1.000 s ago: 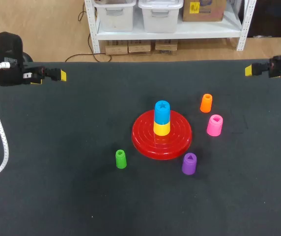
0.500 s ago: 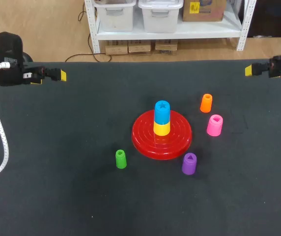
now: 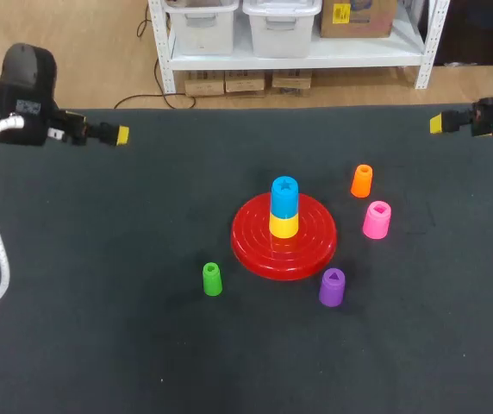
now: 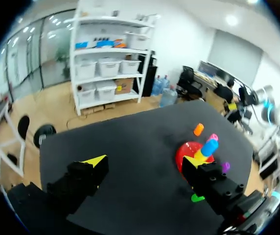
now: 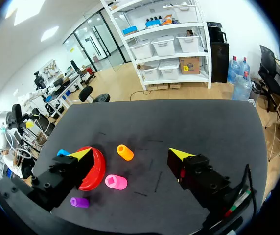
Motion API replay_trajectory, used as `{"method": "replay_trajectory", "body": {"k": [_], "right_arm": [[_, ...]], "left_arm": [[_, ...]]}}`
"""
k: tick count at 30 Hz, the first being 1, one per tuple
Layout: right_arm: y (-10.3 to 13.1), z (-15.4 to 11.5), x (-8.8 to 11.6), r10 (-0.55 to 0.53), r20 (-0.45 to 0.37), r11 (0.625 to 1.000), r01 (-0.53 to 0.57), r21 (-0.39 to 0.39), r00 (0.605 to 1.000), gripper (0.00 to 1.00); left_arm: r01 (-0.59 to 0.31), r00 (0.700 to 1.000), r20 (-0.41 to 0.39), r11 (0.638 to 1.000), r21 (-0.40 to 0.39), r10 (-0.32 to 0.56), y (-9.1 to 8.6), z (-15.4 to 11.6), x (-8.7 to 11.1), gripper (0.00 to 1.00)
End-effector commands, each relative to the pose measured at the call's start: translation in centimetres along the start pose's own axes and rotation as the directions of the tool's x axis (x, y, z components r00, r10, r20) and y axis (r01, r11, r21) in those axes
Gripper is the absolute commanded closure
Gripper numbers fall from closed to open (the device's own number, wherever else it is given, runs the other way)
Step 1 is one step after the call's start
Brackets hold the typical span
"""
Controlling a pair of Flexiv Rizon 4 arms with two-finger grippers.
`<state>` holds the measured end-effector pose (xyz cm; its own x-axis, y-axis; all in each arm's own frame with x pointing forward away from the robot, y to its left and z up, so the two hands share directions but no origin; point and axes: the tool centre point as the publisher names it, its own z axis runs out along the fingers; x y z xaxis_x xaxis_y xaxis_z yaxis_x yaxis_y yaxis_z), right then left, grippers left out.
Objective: Pick up and stack the cylinders on the red base in this order: pink,purple,orange,green
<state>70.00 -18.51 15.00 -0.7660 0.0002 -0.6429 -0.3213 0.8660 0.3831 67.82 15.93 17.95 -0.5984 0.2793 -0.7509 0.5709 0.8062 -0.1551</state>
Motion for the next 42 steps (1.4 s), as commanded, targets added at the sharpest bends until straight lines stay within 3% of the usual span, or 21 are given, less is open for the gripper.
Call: {"method": "replay_trajectory", "body": {"k": [1,3,13,14,17,18,22,26,30,33,35,36,39,40,42], "right_arm": [[0.0,0.0,0.0,0.0,0.0,1.0,0.0,0.0,1.0,0.0],[0.0,0.0,0.0,0.0,0.0,1.0,0.0,0.0,1.0,0.0],[0.0,0.0,0.0,0.0,0.0,1.0,0.0,0.0,1.0,0.0],[0.0,0.0,0.0,0.0,0.0,1.0,0.0,0.0,1.0,0.0],[0.0,0.0,0.0,0.0,0.0,1.0,0.0,0.0,1.0,0.0],[0.0,0.0,0.0,0.0,0.0,1.0,0.0,0.0,1.0,0.0],[0.0,0.0,0.0,0.0,0.0,1.0,0.0,0.0,1.0,0.0],[0.0,0.0,0.0,0.0,0.0,1.0,0.0,0.0,1.0,0.0],[0.0,0.0,0.0,0.0,0.0,1.0,0.0,0.0,1.0,0.0],[0.0,0.0,0.0,0.0,0.0,1.0,0.0,0.0,1.0,0.0],[0.0,0.0,0.0,0.0,0.0,1.0,0.0,0.0,1.0,0.0],[0.0,0.0,0.0,0.0,0.0,1.0,0.0,0.0,1.0,0.0],[0.0,0.0,0.0,0.0,0.0,1.0,0.0,0.0,1.0,0.0],[0.0,0.0,0.0,0.0,0.0,1.0,0.0,0.0,1.0,0.0],[0.0,0.0,0.0,0.0,0.0,1.0,0.0,0.0,1.0,0.0]], "left_arm": [[-0.625,0.779,0.112,0.753,0.203,0.617,-0.4,-2.8,1.9,0.0],[-0.663,0.747,0.116,0.718,0.212,0.655,-0.8,-3.1,2.2,0.0],[-0.657,0.752,0.118,0.722,0.217,0.649,-1.0,-3.2,2.2,0.0],[-0.688,0.724,0.119,0.698,0.199,0.68,-0.9,-3.1,2.2,0.0],[-0.718,0.693,0.126,0.662,0.217,0.71,-1.1,-2.9,2.8,0.0],[-0.722,0.688,0.153,0.647,0.246,0.709,-1.3,-2.9,3.0,0.0],[-0.782,0.618,0.268,0.542,0.307,0.739,-3.2,-3.2,4.5,0.0],[-0.839,0.54,0.365,0.451,0.304,0.758,-5.4,-3.8,5.6,0.0],[-0.873,0.485,0.372,0.411,0.264,0.792,-6.5,-3.9,6.4,0.0],[-0.823,0.561,0.344,0.459,0.336,0.753,-6.3,-3.5,6.6,0.0],[-0.765,0.629,0.322,0.492,0.415,0.708,-5.8,-3.1,6.7,0.0],[-0.745,0.645,0.297,0.494,0.447,0.704,-5.7,-2.9,6.9,0.0],[-0.675,0.716,0.23,0.571,0.467,0.659,-5.4,-2.5,7.0,0.0],[-0.666,0.725,0.206,0.593,0.453,0.657,-5.2,-2.4,7.1,0.0],[-0.665,0.726,0.203,0.595,0.452,0.657,-5.1,-2.3,7.1,0.0]]}}
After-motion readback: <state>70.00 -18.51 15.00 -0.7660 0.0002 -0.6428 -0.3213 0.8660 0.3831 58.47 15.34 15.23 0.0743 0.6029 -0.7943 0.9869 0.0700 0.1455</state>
